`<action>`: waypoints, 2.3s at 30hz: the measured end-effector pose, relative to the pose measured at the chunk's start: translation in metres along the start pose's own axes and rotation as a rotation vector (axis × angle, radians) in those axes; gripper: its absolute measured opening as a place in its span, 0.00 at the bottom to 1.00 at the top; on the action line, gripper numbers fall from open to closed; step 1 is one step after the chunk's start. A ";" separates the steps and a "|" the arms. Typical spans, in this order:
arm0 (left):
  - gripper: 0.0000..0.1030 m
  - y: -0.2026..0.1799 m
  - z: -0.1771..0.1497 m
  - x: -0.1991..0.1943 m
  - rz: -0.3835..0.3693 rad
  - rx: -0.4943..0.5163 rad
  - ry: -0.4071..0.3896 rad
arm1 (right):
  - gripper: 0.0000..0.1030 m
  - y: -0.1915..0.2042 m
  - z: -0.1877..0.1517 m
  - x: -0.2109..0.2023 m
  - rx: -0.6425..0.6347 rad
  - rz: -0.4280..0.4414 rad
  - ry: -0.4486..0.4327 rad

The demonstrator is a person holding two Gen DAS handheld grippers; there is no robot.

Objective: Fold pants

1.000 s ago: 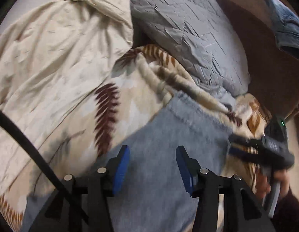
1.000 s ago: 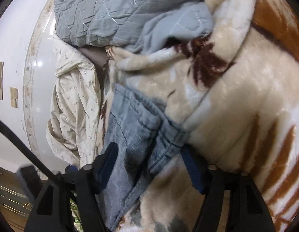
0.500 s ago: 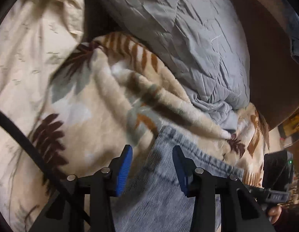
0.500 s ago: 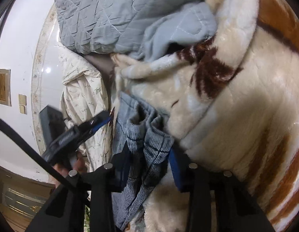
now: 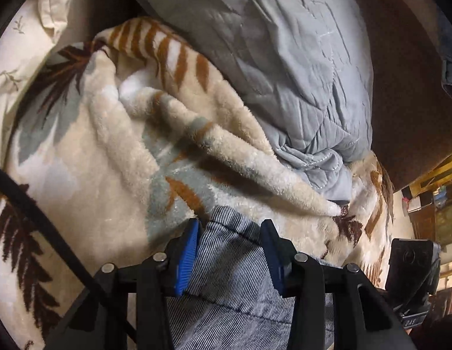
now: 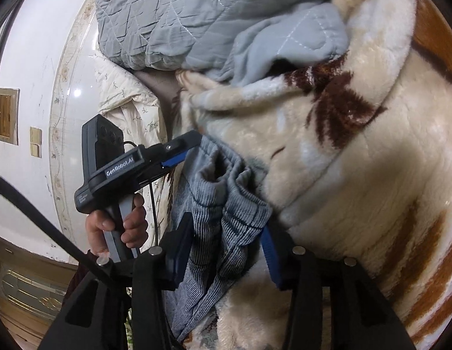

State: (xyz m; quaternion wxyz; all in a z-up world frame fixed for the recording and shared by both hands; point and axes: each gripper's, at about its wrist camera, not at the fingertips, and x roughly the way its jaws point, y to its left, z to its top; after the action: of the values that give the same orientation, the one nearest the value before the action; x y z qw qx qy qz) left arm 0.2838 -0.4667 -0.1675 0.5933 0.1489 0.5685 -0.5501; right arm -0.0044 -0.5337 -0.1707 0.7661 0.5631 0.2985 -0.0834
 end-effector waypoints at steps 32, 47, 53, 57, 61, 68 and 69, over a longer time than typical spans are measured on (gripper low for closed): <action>0.16 -0.006 -0.038 -0.092 -0.073 -0.055 -0.321 | 0.13 0.086 -0.041 -0.021 -0.463 -0.107 -0.143; 0.12 0.058 -0.167 -0.181 -0.091 -0.174 -0.505 | 0.13 0.167 -0.150 0.012 -0.895 -0.135 -0.059; 0.08 0.115 -0.220 -0.175 -0.006 -0.291 -0.487 | 0.15 0.166 -0.208 0.063 -1.011 -0.156 0.140; 0.08 0.142 -0.259 -0.174 0.057 -0.350 -0.439 | 0.29 0.159 -0.237 0.095 -1.076 -0.204 0.269; 0.09 0.145 -0.286 -0.181 0.066 -0.362 -0.431 | 0.60 0.161 -0.241 0.095 -1.046 -0.130 0.339; 0.09 0.103 -0.307 -0.214 0.055 -0.310 -0.489 | 0.60 0.161 -0.208 0.076 -0.917 -0.027 0.305; 0.09 0.093 -0.308 -0.220 0.050 -0.293 -0.493 | 0.60 0.165 -0.205 0.074 -0.911 -0.020 0.285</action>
State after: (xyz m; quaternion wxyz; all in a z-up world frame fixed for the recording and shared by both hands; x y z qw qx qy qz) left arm 0.2579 -0.0809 -0.1204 0.7422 -0.0627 0.4767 -0.4669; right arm 0.0575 -0.2737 -0.1162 0.8856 0.1730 0.4120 0.1267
